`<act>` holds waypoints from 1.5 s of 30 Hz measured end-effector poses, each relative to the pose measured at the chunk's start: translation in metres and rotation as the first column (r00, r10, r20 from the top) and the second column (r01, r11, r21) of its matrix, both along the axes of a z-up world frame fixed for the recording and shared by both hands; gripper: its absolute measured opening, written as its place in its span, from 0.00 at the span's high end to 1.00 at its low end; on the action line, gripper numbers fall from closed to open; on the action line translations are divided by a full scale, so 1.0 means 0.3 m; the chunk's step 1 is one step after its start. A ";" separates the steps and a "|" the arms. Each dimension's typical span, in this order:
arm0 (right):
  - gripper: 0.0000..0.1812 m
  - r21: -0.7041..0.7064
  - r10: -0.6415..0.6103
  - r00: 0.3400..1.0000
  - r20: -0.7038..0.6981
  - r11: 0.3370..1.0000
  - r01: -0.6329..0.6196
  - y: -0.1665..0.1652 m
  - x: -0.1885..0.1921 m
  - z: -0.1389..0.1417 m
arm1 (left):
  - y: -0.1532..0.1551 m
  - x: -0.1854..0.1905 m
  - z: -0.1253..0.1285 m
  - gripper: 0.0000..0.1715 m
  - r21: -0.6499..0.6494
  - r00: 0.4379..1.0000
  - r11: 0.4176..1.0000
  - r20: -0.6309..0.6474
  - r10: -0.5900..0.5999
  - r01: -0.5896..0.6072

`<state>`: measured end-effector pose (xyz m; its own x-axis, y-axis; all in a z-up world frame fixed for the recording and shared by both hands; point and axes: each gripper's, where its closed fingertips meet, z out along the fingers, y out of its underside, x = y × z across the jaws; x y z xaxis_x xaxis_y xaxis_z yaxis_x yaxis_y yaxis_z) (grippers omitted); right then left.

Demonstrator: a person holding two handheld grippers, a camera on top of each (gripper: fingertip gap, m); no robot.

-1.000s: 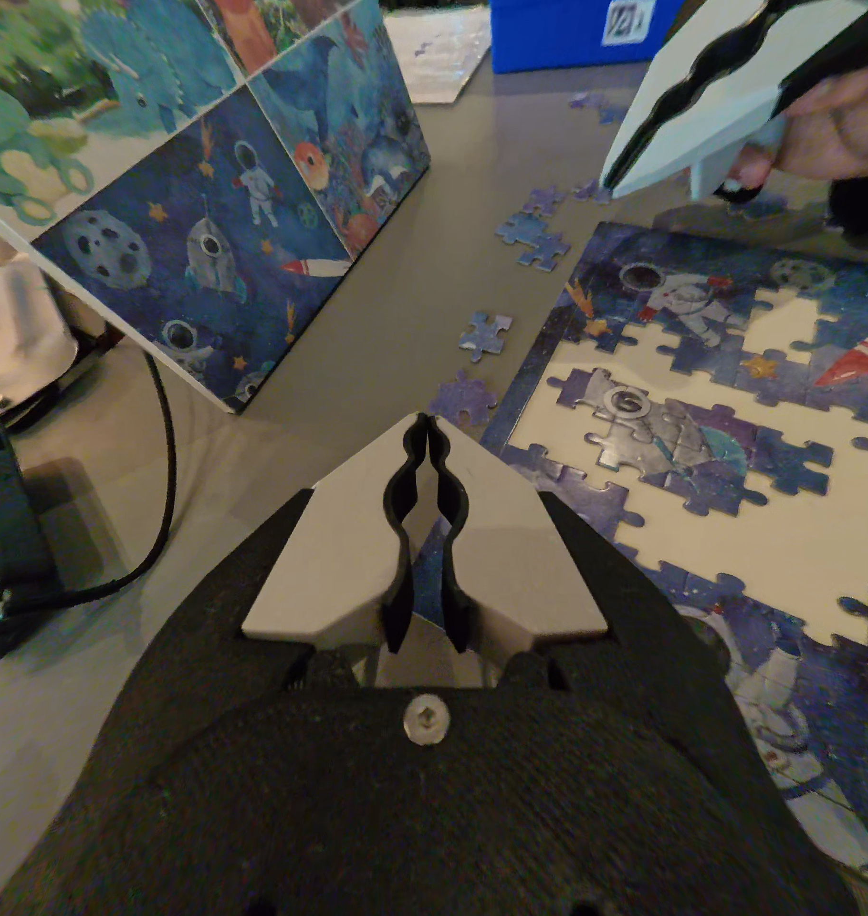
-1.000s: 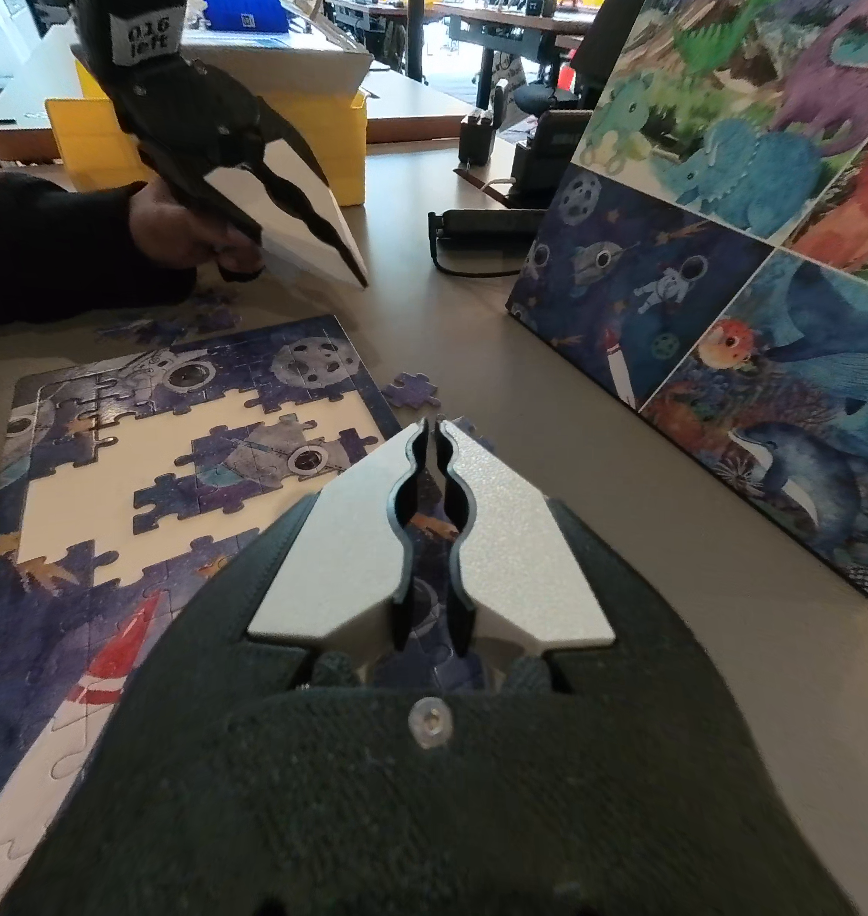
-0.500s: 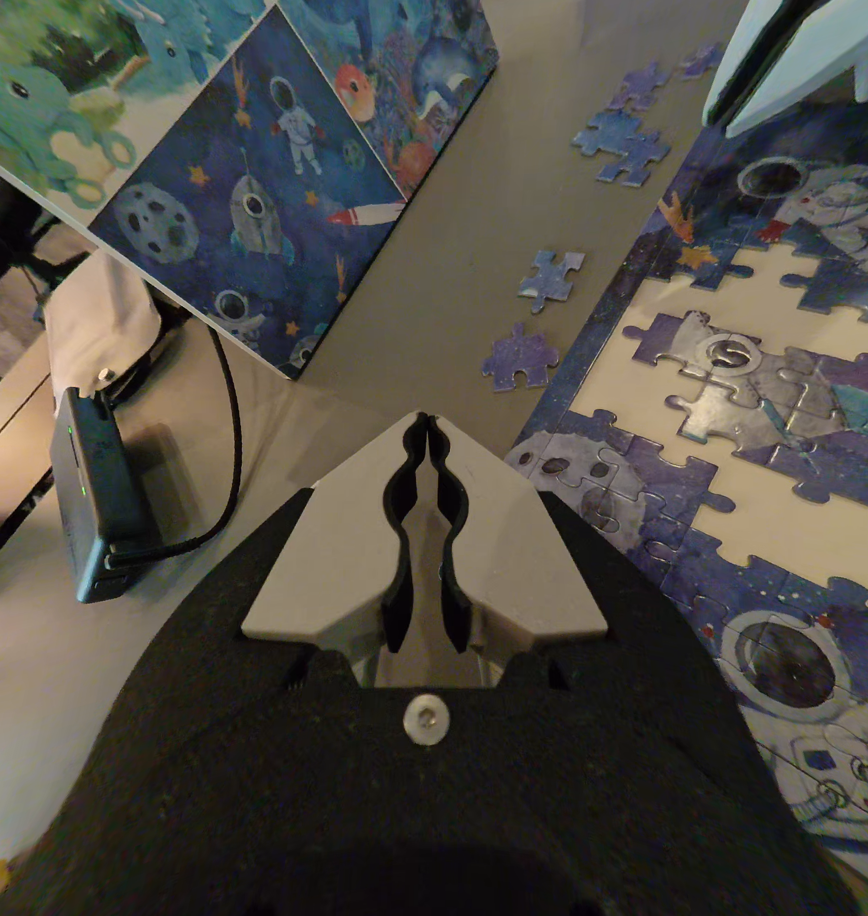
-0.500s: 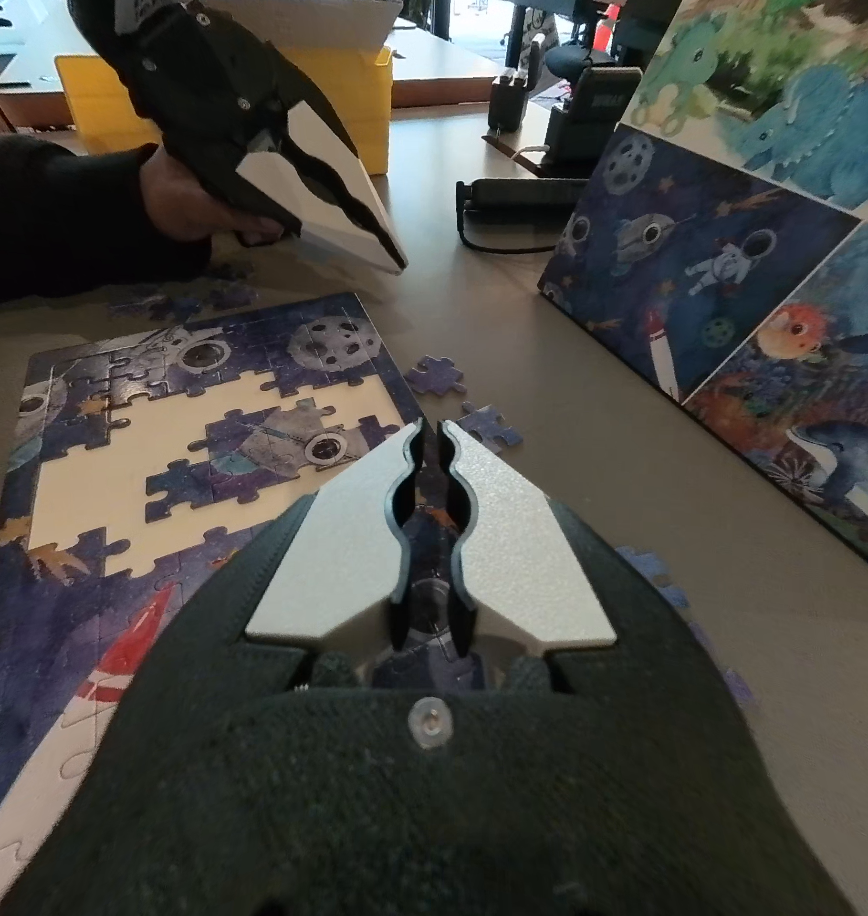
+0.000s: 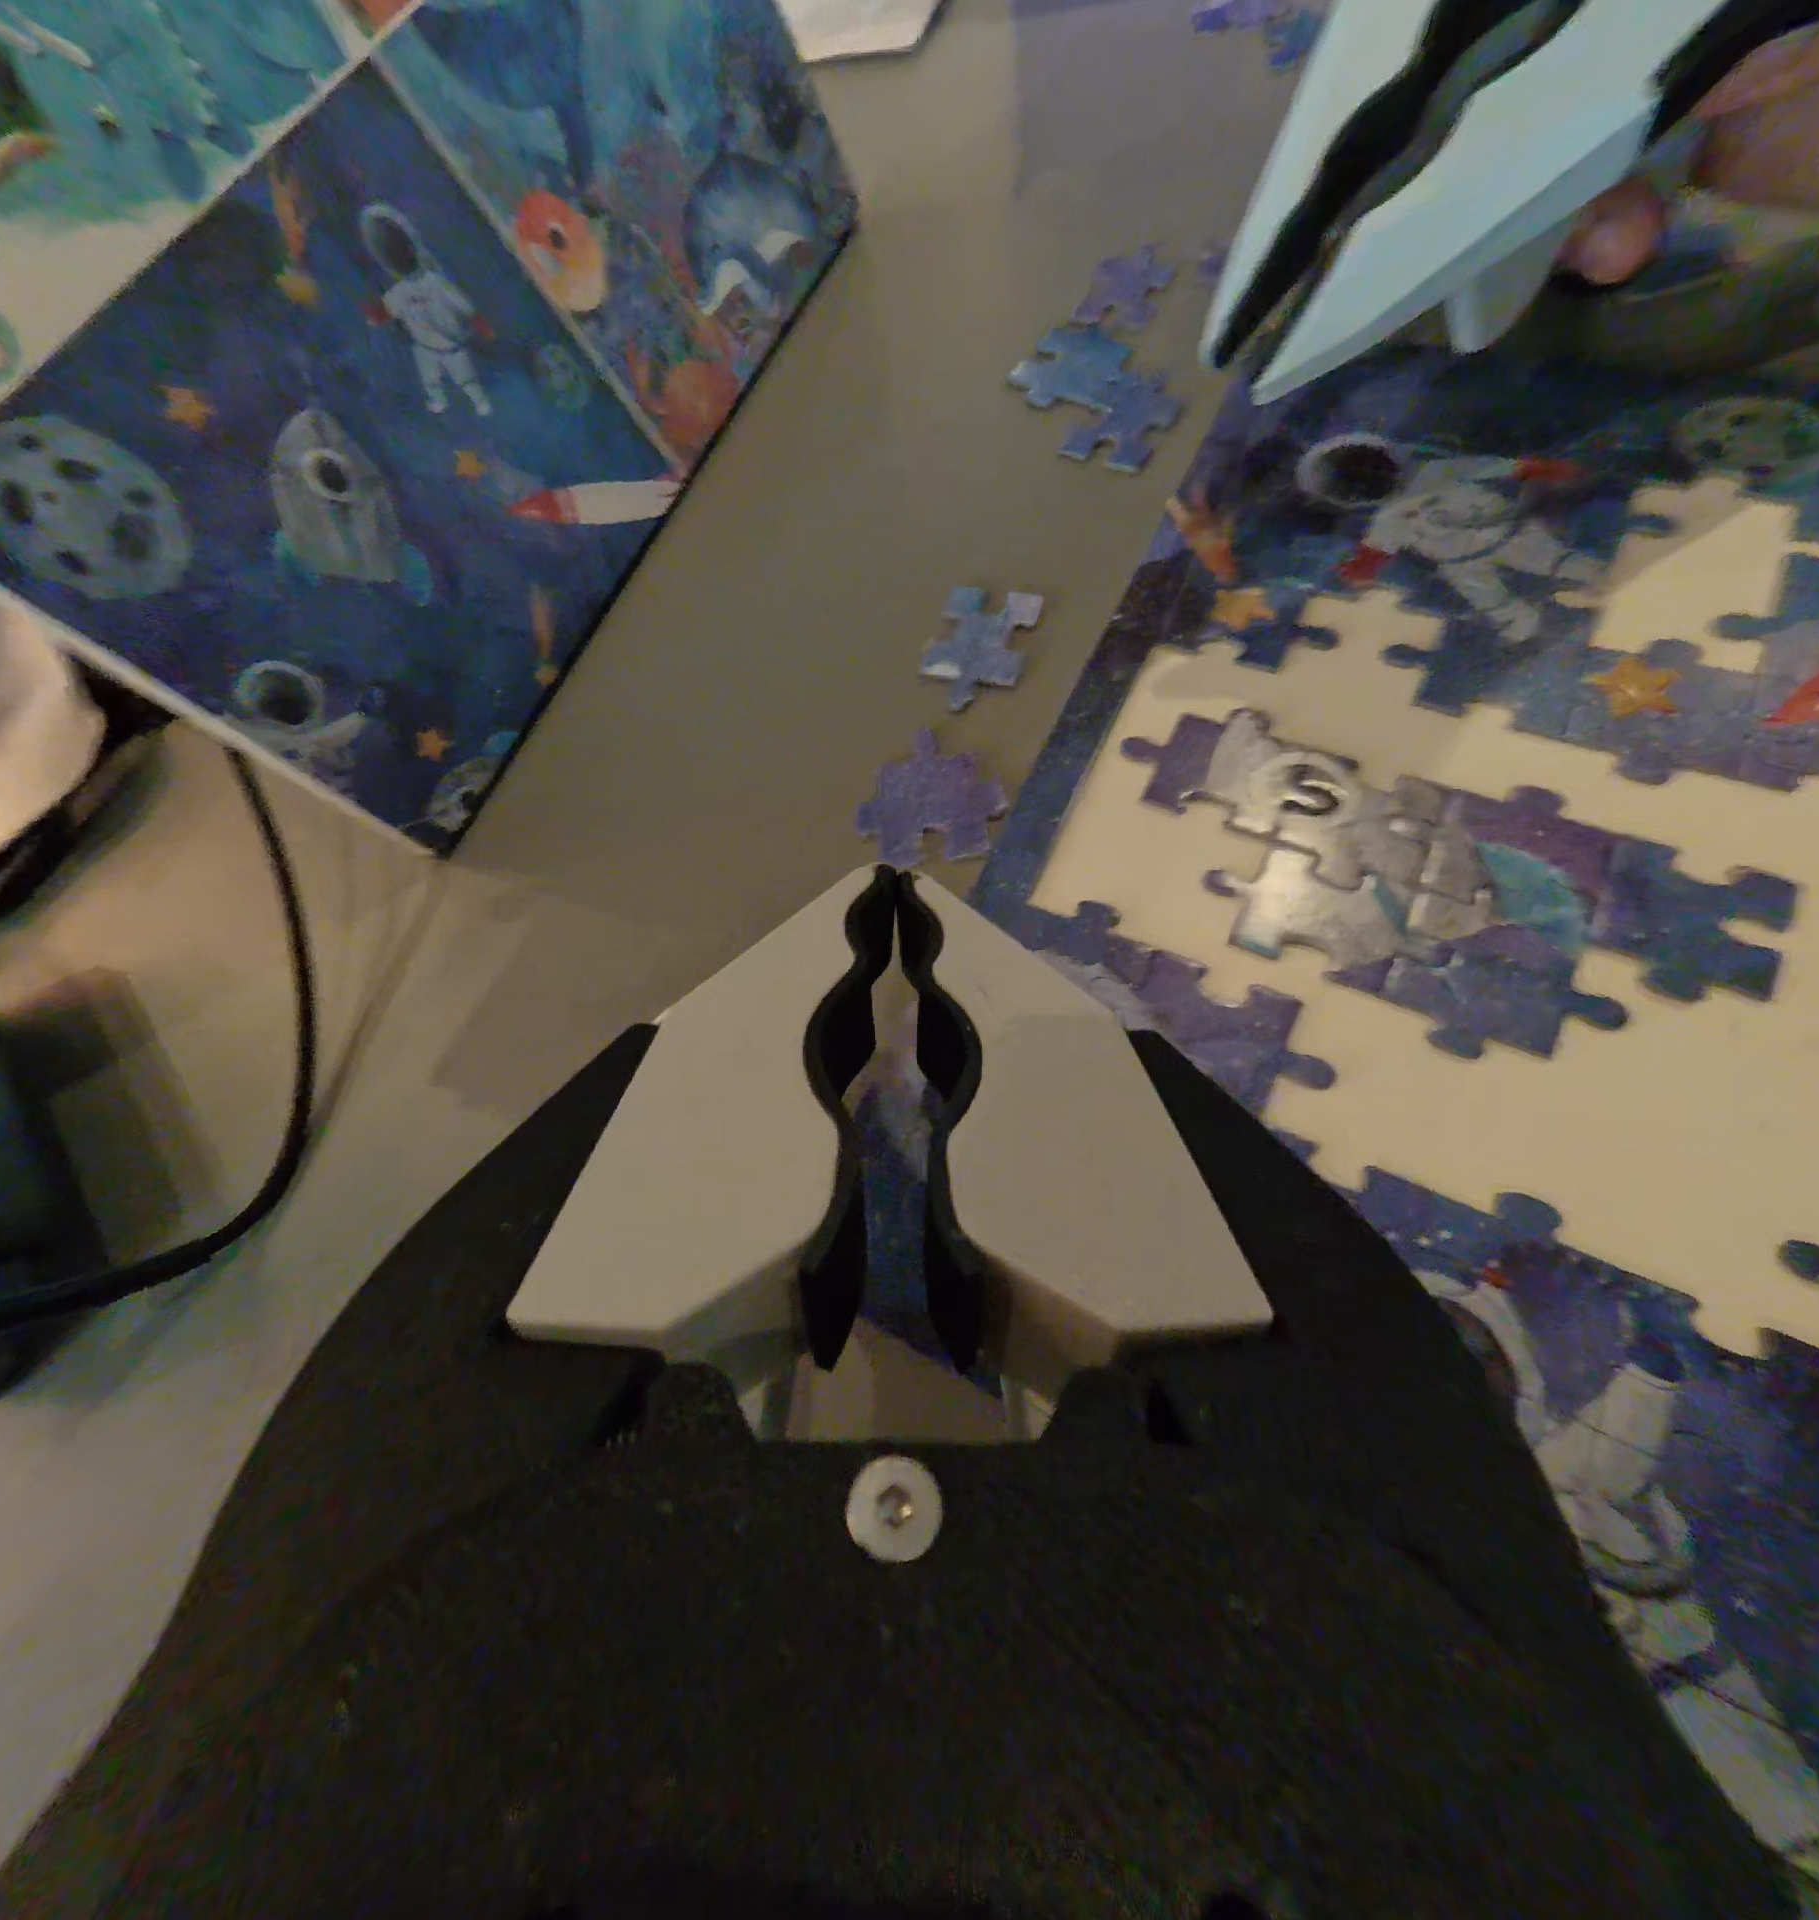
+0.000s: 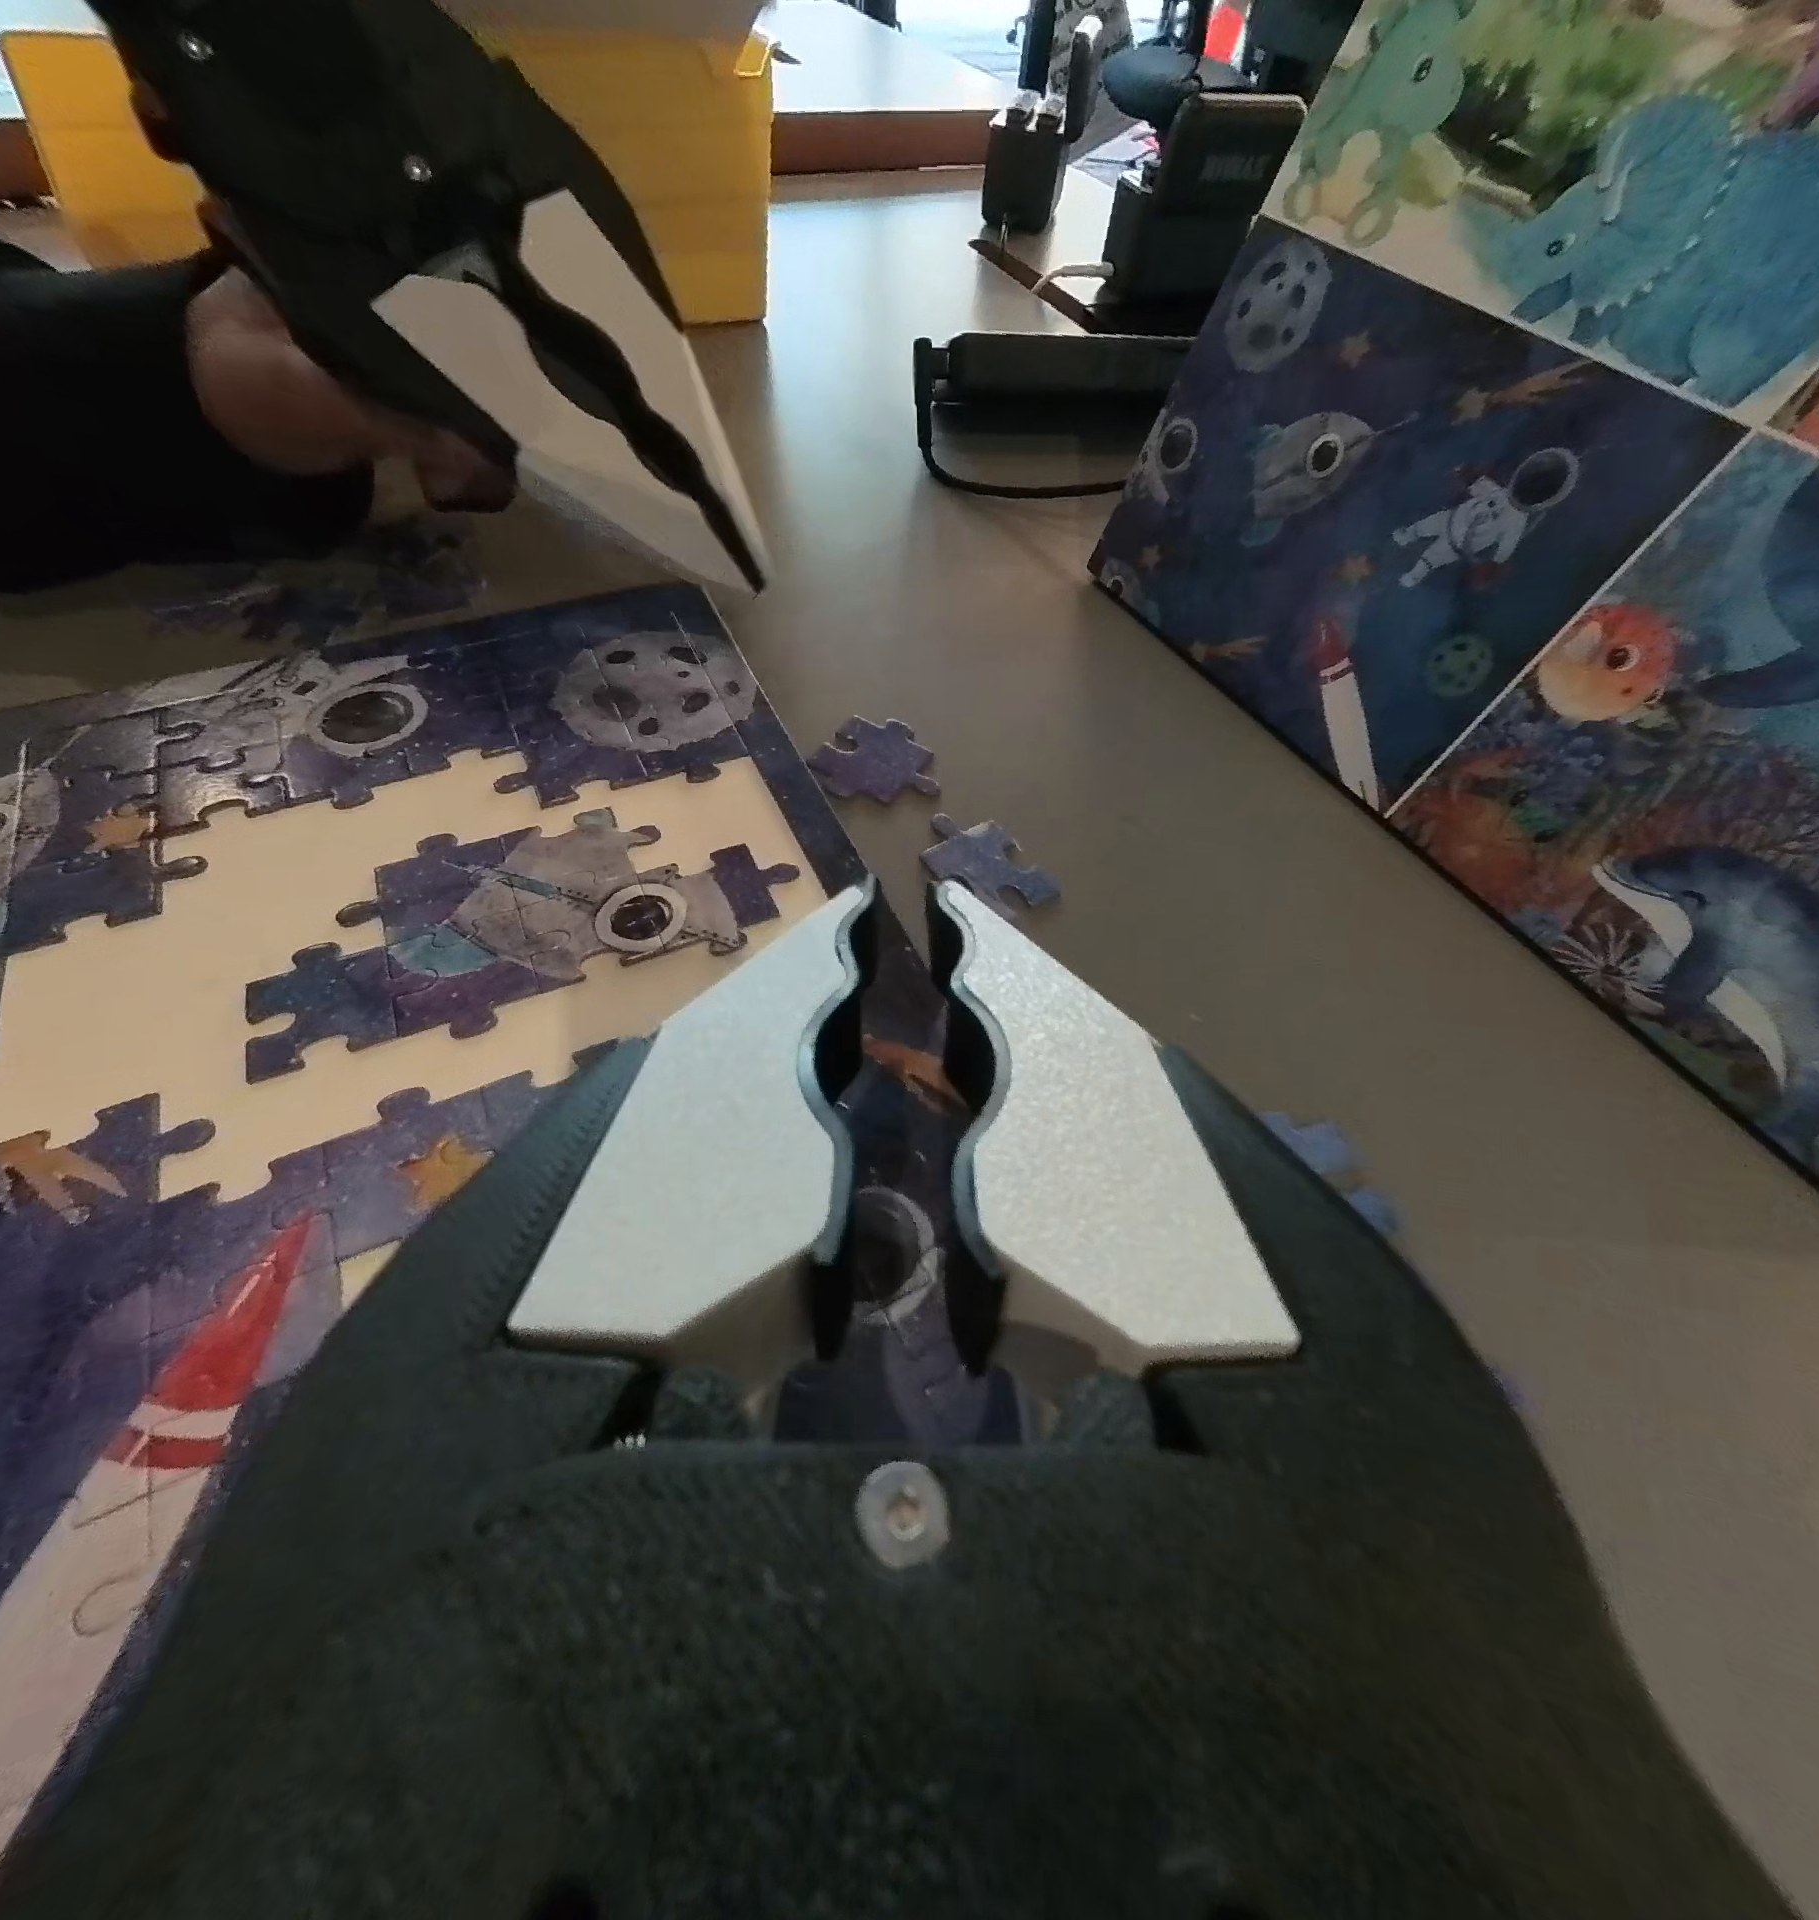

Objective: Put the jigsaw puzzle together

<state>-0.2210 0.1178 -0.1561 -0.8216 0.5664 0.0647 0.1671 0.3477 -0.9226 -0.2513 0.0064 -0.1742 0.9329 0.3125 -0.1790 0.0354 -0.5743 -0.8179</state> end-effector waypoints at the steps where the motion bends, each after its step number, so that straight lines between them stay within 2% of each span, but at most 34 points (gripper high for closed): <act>1: 0.96 0.001 -0.002 1.000 0.005 1.000 0.002 0.003 -0.003 -0.003 | 0.009 0.013 0.000 1.00 0.006 1.000 1.000 0.014 -0.017 0.017; 11: 0.95 0.020 0.009 0.999 0.042 1.000 -0.010 0.002 -0.004 -0.023 | 0.028 0.034 -0.040 1.00 -0.041 0.998 0.998 0.038 -0.045 0.046; 27: 0.96 0.029 0.009 0.994 0.110 1.000 -0.012 0.009 -0.010 -0.047 | 0.023 0.024 -0.021 1.00 -0.012 0.999 0.999 0.036 -0.032 0.032; 45: 0.97 0.028 -0.010 0.996 0.094 1.000 0.008 0.014 -0.016 -0.042 | 0.017 0.015 -0.032 1.00 -0.009 0.999 1.000 0.049 -0.023 0.024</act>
<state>-0.2259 0.1220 -0.1688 -0.8196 0.5729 0.0029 0.2560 0.3708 -0.8927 -0.2470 0.0116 -0.1839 0.9477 0.2889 -0.1358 0.0617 -0.5830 -0.8101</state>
